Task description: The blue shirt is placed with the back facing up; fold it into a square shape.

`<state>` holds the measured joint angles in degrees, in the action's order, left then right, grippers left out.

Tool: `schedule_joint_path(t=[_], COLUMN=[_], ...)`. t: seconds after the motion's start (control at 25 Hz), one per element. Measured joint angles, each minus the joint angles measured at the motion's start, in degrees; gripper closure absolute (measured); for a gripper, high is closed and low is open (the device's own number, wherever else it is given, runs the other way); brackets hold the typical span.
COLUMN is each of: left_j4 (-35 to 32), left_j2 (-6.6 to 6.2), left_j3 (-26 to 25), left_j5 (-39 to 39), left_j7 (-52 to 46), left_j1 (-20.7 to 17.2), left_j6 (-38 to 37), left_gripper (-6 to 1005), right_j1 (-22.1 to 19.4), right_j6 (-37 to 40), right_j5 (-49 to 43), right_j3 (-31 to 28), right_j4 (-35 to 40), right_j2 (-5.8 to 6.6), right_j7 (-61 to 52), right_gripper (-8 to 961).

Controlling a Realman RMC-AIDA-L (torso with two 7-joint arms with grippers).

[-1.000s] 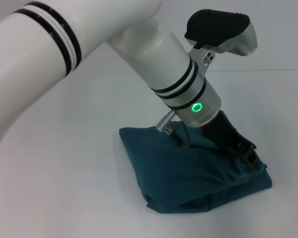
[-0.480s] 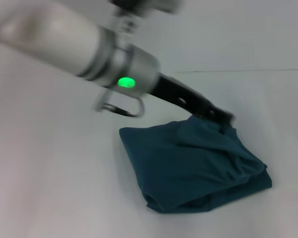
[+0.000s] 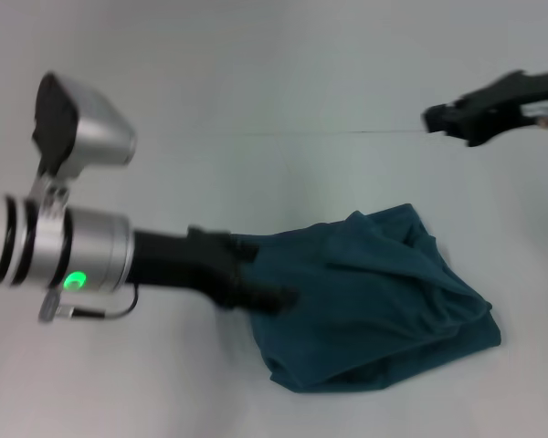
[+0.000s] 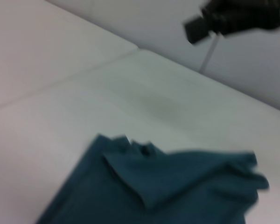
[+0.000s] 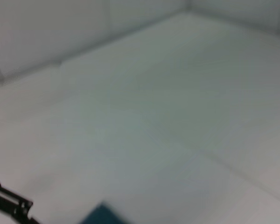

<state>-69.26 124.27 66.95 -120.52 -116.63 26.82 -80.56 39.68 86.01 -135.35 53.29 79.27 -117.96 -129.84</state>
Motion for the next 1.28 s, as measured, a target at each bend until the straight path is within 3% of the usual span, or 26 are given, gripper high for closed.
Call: schedule_joint_path(t=[0.16, 0.2, 0.24, 0.36, 0.6, 1.0, 1.28], left_j4=[6.6, 8.1, 9.2, 13.3, 18.2, 18.0, 18.2], left_j2=[-0.22, -0.24, -0.25, -0.54, -0.39, -0.45, -0.31], left_j3=[-5.3, -7.1, -8.3, -10.8, -11.0, -10.5, -9.2], left_j5=[0.5, 0.7, 1.1, 2.0, 2.4, 1.8, -0.6], left_j7=[9.0, 10.9, 12.3, 16.7, 20.0, 7.3, 1.9], left_j1=[-0.1, -0.1, 0.0, 0.3, 1.6, 2.4, 2.3], left_j6=[-5.2, -6.1, -6.7, -8.0, -8.2, -4.3, -3.0], left_gripper=[62, 62, 62, 63, 64, 68, 72], right_j1=[10.1, 13.1, 13.1, 15.5, 15.9, 16.0, 16.4], right_j6=[7.4, 8.4, 8.4, 6.5, 2.3, -2.3, -5.7], right_j5=[-14.0, -17.3, -17.3, -17.6, -16.3, -16.9, -18.4], right_j3=[5.0, 10.7, 10.7, 19.5, 28.9, 33.7, 37.0], right_j4=[-0.9, -1.6, -1.6, -2.7, -6.4, -11.3, -13.4], right_j2=[-2.29, -2.87, -2.87, -3.51, -3.61, -3.17, -3.29], right_j7=[-5.5, -9.1, -9.1, -15.3, -22.2, -26.1, -28.3], right_gripper=[895, 874, 853, 791, 666, 192, 205])
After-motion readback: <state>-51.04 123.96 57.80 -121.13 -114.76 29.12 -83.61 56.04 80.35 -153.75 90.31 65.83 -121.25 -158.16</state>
